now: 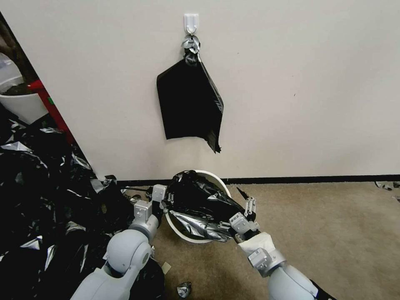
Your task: Place a trash bag onto the trash bin.
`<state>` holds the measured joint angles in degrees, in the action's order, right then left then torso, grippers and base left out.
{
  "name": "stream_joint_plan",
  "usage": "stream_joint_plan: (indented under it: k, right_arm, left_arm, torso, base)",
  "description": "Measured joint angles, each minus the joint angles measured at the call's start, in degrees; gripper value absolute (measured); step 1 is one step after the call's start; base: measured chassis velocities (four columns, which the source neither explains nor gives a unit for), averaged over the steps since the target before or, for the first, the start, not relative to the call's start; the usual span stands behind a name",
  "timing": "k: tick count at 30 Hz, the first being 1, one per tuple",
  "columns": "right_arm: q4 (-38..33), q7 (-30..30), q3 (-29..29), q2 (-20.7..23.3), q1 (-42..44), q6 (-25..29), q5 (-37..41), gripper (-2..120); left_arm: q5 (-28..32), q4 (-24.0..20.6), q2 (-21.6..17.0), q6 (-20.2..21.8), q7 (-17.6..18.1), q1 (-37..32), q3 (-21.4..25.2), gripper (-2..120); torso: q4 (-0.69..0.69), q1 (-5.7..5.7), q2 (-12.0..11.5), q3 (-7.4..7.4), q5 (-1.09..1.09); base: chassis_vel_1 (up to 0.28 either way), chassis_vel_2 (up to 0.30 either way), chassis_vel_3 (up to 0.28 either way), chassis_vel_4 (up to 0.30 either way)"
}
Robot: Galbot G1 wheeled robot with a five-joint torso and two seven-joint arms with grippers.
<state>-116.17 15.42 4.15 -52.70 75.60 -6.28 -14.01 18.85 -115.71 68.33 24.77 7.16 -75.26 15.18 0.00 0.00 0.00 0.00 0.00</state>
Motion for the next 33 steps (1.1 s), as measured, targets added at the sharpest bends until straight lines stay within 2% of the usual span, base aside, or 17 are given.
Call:
stream_joint_plan:
  k: [1,2,4,5,8,12,14,15,20,21,23,24,25,27,28,30,33]
  right_arm:
    - [0.39,-0.95,-0.01,-0.21,-0.89,1.56,0.04,84]
    - [0.39,-0.95,-0.01,-0.21,-0.89,1.56,0.04,84]
    - [0.91,-1.73,0.04,-0.64,-1.72,4.06,0.23,73]
    - [0.91,-1.73,0.04,-0.64,-1.72,4.06,0.23,73]
    - [1.63,-4.18,-0.11,-1.15,-2.1,8.02,1.01,59]
    - [1.94,-5.71,-0.19,-1.25,-2.11,10.21,1.92,51]
    - [2.29,-7.87,-0.47,-1.42,-2.23,13.28,4.22,37]
    - [2.29,-7.87,-0.47,-1.42,-2.23,13.28,4.22,37]
    - [2.34,-8.35,-1.65,-1.59,-3.69,13.68,10.77,14]
    - [2.34,-8.35,-1.65,-1.59,-3.69,13.68,10.77,14]
    - [2.73,-8.11,-2.33,-1.67,-4.89,12.19,14.25,6]
    - [2.73,-8.11,-2.33,-1.67,-4.89,12.19,14.25,6]
    - [3.44,-7.58,-3.03,-1.67,-6.19,10.35,17.34,0]
    - [4.29,-7.16,-3.38,-1.56,-7.31,9.06,19.88,0]
    - [4.29,-7.16,-3.38,-1.56,-7.31,9.06,19.88,0]
    - [6.17,-6.66,-4.1,-1.34,-9.13,7.68,23.5,0]
    - [8.63,-6.44,-5.0,-1.41,-10.62,7.33,25.27,0]
  left_arm:
    - [-0.17,-0.12,0.02,0.01,-0.01,-0.22,-0.03,5]
    - [-0.17,-0.12,0.02,0.01,-0.01,-0.22,-0.03,5]
    - [-0.53,-0.33,0.16,0.01,-0.01,-0.49,-0.11,5]
    - [-0.53,-0.33,0.16,0.01,-0.01,-0.49,-0.11,5]
    - [-1.76,-0.51,0.12,-0.03,-0.26,-1.06,-0.34,5]
    - [-2.55,-0.57,0.03,-0.14,-0.43,-1.31,-0.45,5]
    - [-4.41,-0.86,-0.07,-0.81,-1.07,-1.94,-0.68,5]
    - [-4.41,-0.86,-0.07,-0.81,-1.07,-1.94,-0.68,5]
    - [-9.68,-0.51,-0.51,-4.92,-3.89,-3.02,-0.77,5]
    - [-9.68,-0.51,-0.51,-4.92,-3.89,-3.02,-0.77,5]
    - [-12.2,-0.19,-0.93,-7.51,-6.31,-3.47,-0.49,5]
    - [-12.2,-0.19,-0.93,-7.51,-6.31,-3.47,-0.49,5]
    - [-15.08,0.25,-1.46,-11.02,-9.52,-3.97,0.08,5]
    - [-16.73,0.52,-1.97,-13.56,-12.56,-4.41,0.75,5]
    - [-16.73,0.52,-1.97,-13.56,-12.56,-4.41,0.75,5]
    - [-17.41,0.77,-2.56,-16.57,-17.75,-5.01,2.04,5]
    - [-17.26,1.0,-2.86,-19.9,-23.09,-5.25,3.6,5]
  torso:
    - [0.0,0.0,0.0,0.0,0.0]
    - [0.0,0.0,0.0,0.0,0.0]
    - [0.0,0.0,0.0,0.0,0.0]
    - [0.0,0.0,0.0,0.0,0.0]
    - [0.0,0.0,0.0,0.0,0.0]
    - [0.0,0.0,0.0,0.0,0.0]
    - [0.0,0.0,0.0,0.0,0.0]
    - [0.0,0.0,0.0,0.0,0.0]
    - [0.0,0.0,0.0,0.0,-0.01]
    - [0.0,0.0,0.0,0.0,-0.01]
    - [0.0,0.0,0.0,0.0,0.0]
    - [0.0,0.0,0.0,0.0,0.0]
    - [0.0,0.0,0.0,0.0,-0.01]
    - [0.0,0.0,0.0,0.0,0.0]
    - [0.0,0.0,0.0,0.0,0.0]
    - [0.0,0.0,0.0,0.0,-0.01]
    - [0.0,0.0,0.0,0.0,0.0]
  base:
    - [0.0,0.0,0.0,0.0]
    - [0.0,0.0,0.0,0.0]
    - [0.0,0.0,0.0,0.0]
    - [0.0,0.0,0.0,0.0]
    - [0.0,0.0,0.0,0.0]
    - [0.0,0.0,0.0,0.0]
    - [0.0,0.0,0.0,0.0]
    - [0.0,0.0,0.0,0.0]
    - [0.0,0.0,0.0,0.0]
    - [0.0,0.0,0.0,0.0]
    - [0.0,0.0,0.0,0.0]
    - [0.0,0.0,0.0,0.0]
    - [0.0,0.0,0.0,0.0]
    - [0.0,0.0,0.0,0.0]
    - [0.0,0.0,0.0,0.0]
    - [0.0,0.0,0.0,0.0]
    - [0.0,0.0,0.0,0.0]
